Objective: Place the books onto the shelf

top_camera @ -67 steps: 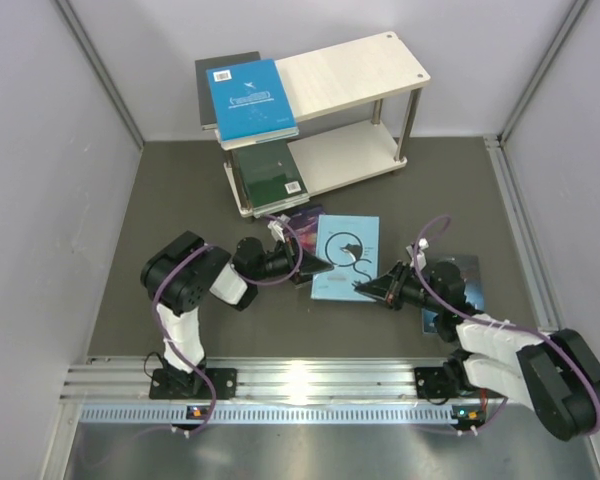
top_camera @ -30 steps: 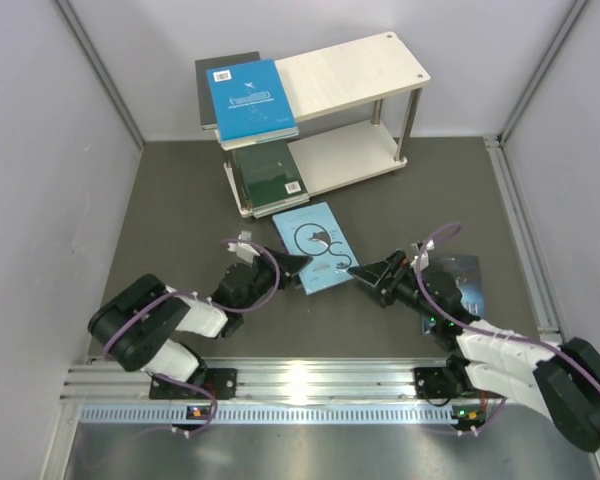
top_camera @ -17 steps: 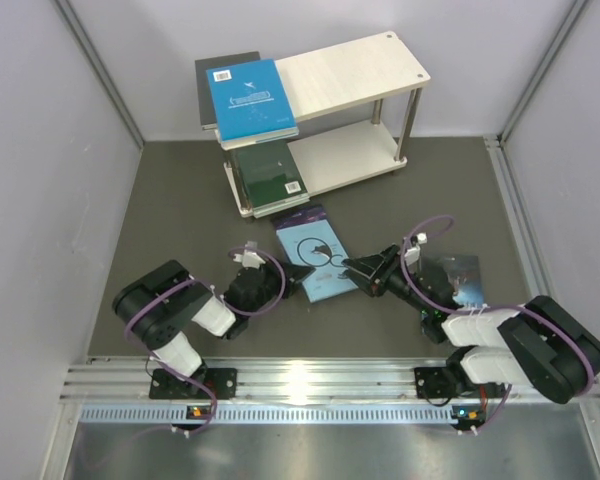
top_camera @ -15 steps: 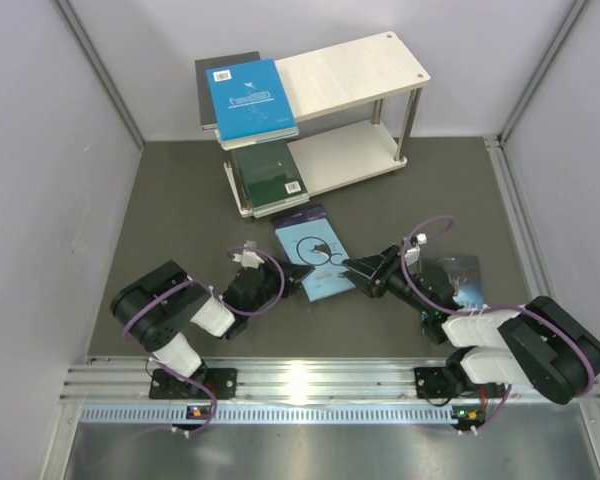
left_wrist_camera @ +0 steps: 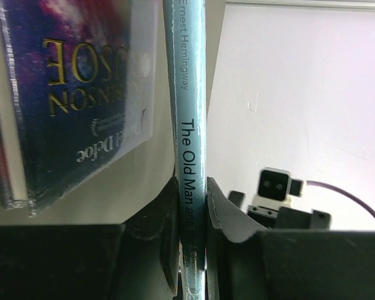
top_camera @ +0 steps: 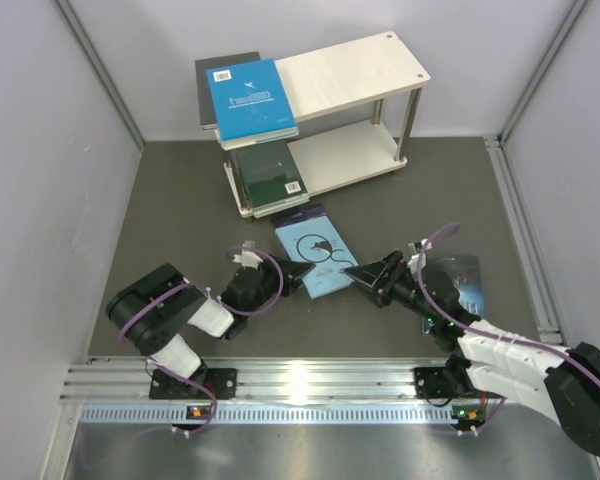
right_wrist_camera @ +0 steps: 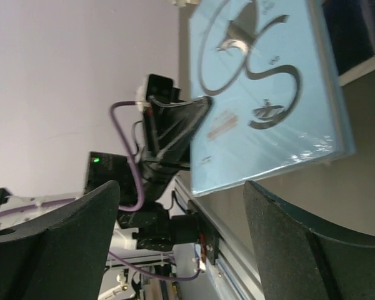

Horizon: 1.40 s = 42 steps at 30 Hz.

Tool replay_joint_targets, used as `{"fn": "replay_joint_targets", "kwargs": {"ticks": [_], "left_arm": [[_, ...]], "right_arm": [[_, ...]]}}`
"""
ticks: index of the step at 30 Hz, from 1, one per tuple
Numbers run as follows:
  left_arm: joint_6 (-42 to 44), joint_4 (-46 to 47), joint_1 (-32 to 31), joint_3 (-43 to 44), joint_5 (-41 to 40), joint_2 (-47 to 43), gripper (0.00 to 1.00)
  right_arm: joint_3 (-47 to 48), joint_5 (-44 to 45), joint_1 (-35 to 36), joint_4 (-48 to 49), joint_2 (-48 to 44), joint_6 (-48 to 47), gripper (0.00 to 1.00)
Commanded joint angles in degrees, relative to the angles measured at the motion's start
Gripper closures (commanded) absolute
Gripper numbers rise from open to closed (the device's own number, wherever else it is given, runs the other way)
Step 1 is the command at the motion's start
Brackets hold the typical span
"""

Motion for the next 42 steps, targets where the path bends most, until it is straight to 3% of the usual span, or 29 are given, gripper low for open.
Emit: {"fn": "replay_joint_targets", "kwargs": {"ticks": [1,5,15,19,21,22,24,25,28,30,34,35,37,38,41,42], "left_arm": [[-1.9,29.5,-0.3,3.2,0.6,-3.7,1.0],[-2.3,29.4,-0.4,4.1,0.8,-4.4,1.0],[-3.2,29.4,-2.2,5.0,0.8,-3.7,1.0],[-3.9,29.5,-4.1,6.3,0.5,-3.7,1.0],[-3.9,29.5,-4.6,6.8,0.2,-3.7,1.0],[-4.0,29.4,-5.0,6.9,0.2,-3.8,1.0],[-4.1,29.4,-5.2,6.7,0.0,-3.8,1.0],[-4.1,29.4,-5.3,6.5,0.0,-3.9,1.0],[-3.8,29.4,-5.3,5.1,0.1,-4.2,1.0],[-3.3,29.5,-5.3,4.5,0.8,-4.0,1.0],[-1.6,29.0,-5.2,4.0,4.5,-2.8,0.72],[-1.2,28.4,-5.2,4.0,5.6,-2.3,0.55],[0.8,27.2,-5.2,4.1,7.1,-1.7,0.43],[1.6,26.3,-5.2,4.1,8.9,-1.8,0.32],[5.8,21.9,-5.0,3.3,11.4,-3.1,0.18],[7.0,17.8,-4.8,3.2,12.0,-3.8,0.09]], "right_arm": [[3.5,-1.0,0.8,-0.3,5.8,-2.4,0.21],[1.3,-2.7,1.0,8.3,11.0,0.9,0.22],[5.3,1.6,1.2,4.3,11.1,-2.3,0.21],[9.0,2.6,1.2,5.6,15.8,-3.6,0.25],[10.2,2.5,1.2,7.8,18.0,-3.1,0.38],[10.5,2.4,1.2,10.5,19.8,-2.4,0.54],[10.6,2.5,1.2,12.2,20.9,-1.8,0.69],[10.7,2.5,1.1,12.5,21.1,-1.8,0.82],[10.2,3.3,0.7,11.0,19.2,-2.2,1.0],[9.9,4.2,-0.2,8.5,16.8,-3.2,1.0],[11.6,4.3,-4.3,2.1,12.1,-6.0,1.0],[12.1,4.0,-5.1,-0.6,11.1,-6.7,1.0],[14.0,3.6,-8.0,-3.5,8.9,-8.7,1.0],[14.7,3.3,-8.9,-4.5,8.4,-9.3,1.0],[17.6,0.5,-13.0,-7.8,7.5,-11.4,1.0],[18.8,-0.3,-14.3,-8.1,8.0,-11.6,1.0]]}}
